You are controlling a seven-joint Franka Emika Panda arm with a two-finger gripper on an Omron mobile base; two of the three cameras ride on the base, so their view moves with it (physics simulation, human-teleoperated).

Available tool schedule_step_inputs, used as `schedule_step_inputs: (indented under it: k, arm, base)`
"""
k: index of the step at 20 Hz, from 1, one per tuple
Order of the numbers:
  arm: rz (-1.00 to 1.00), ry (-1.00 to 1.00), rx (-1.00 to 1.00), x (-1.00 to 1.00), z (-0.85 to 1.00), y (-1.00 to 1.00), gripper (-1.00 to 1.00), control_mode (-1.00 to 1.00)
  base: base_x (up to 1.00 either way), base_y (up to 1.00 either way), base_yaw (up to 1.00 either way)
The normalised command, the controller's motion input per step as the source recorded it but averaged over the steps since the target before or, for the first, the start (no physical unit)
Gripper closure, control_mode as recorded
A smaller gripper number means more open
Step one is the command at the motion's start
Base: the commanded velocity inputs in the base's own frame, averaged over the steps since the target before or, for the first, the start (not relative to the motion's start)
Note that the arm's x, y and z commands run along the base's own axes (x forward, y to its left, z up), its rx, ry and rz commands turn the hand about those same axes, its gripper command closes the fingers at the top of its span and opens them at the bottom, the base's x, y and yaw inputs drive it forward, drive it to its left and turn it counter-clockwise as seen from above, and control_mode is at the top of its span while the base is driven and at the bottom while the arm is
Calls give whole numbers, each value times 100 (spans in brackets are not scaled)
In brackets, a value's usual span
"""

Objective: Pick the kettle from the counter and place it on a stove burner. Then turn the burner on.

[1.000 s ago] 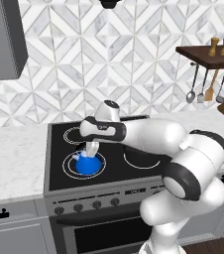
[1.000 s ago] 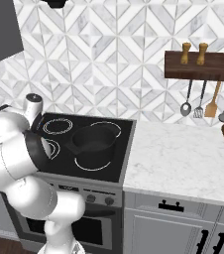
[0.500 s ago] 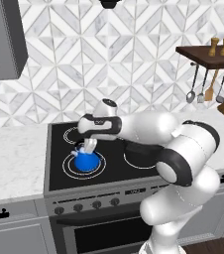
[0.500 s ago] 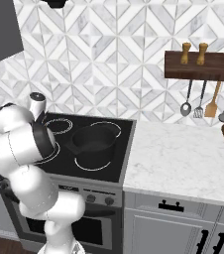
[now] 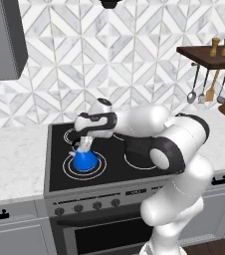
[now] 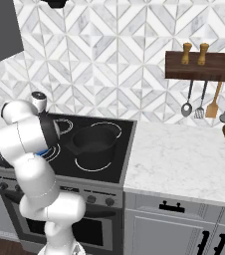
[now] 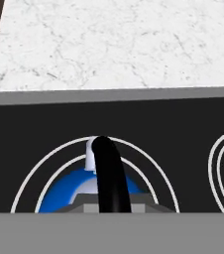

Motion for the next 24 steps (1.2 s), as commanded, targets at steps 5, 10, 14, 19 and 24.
schedule_step_inputs:
  k: [5,10,14,19,24]
  arm:
    - [0,0,0,10,-7,1,-100,-100]
    - [0,0,0,0,0,0,-100,-100]
    - [0,0,0,-2,8,0,-100,-100]
    - [0,-1,0,-3,42,0,-100,-100]
    - [0,-7,0,-25,92,10,-100,-100]
  base:
    - [0,0,0]
    - [0,0,0]
    - [0,0,0]
    - [0,0,0]
    - [0,0,0]
